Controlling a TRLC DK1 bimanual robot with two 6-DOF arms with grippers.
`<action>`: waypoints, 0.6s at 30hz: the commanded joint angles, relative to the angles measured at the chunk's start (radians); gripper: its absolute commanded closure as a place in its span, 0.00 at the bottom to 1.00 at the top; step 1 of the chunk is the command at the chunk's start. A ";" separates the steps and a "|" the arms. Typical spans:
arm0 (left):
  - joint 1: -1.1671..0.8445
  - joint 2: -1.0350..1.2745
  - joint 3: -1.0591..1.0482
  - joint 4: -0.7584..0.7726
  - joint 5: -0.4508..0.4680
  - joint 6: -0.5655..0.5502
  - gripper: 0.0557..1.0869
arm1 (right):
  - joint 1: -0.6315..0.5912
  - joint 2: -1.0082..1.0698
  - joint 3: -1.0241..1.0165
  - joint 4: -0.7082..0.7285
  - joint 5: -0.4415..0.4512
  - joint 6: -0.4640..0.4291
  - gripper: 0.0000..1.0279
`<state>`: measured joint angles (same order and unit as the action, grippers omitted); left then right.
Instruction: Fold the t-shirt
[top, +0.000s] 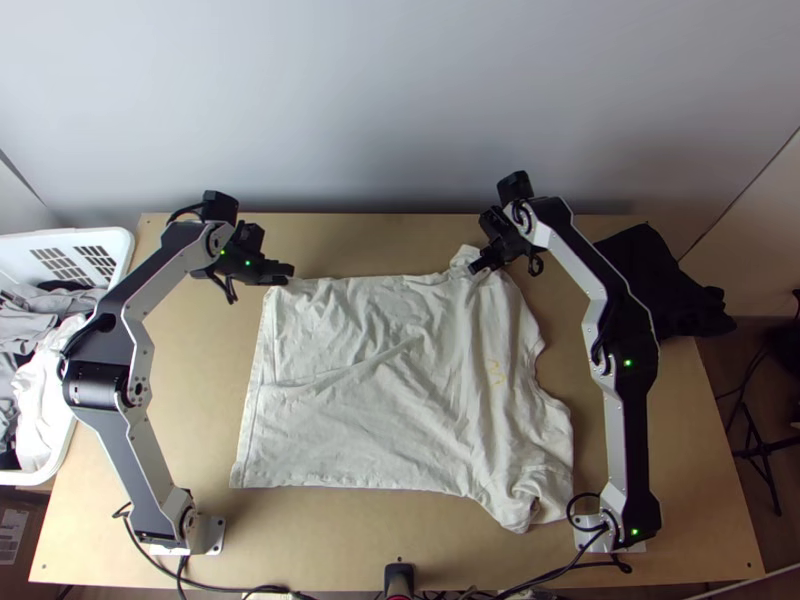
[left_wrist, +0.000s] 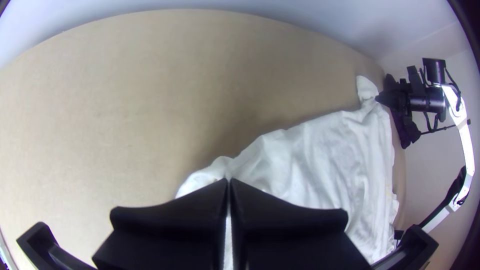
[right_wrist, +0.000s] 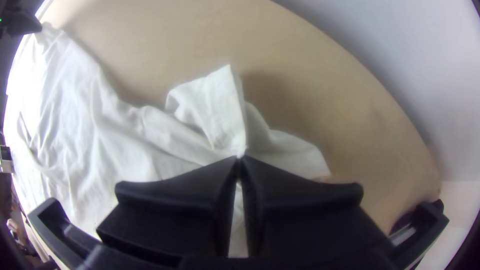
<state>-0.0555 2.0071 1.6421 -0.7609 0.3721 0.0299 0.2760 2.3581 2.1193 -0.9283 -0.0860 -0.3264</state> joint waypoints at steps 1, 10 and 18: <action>-0.003 -0.007 0.010 0.000 -0.002 -0.001 0.97 | 0.015 -0.011 0.016 -0.006 0.000 0.018 0.97; 0.031 -0.045 0.061 0.025 -0.004 -0.012 0.97 | 0.012 -0.033 0.185 0.002 0.002 0.046 0.97; 0.075 -0.031 0.110 0.086 -0.018 -0.008 0.97 | 0.012 -0.028 0.189 0.091 0.022 0.046 0.97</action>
<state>-0.0109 1.9663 1.7138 -0.7116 0.3668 0.0185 0.2890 2.3241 2.2822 -0.8955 -0.0792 -0.2852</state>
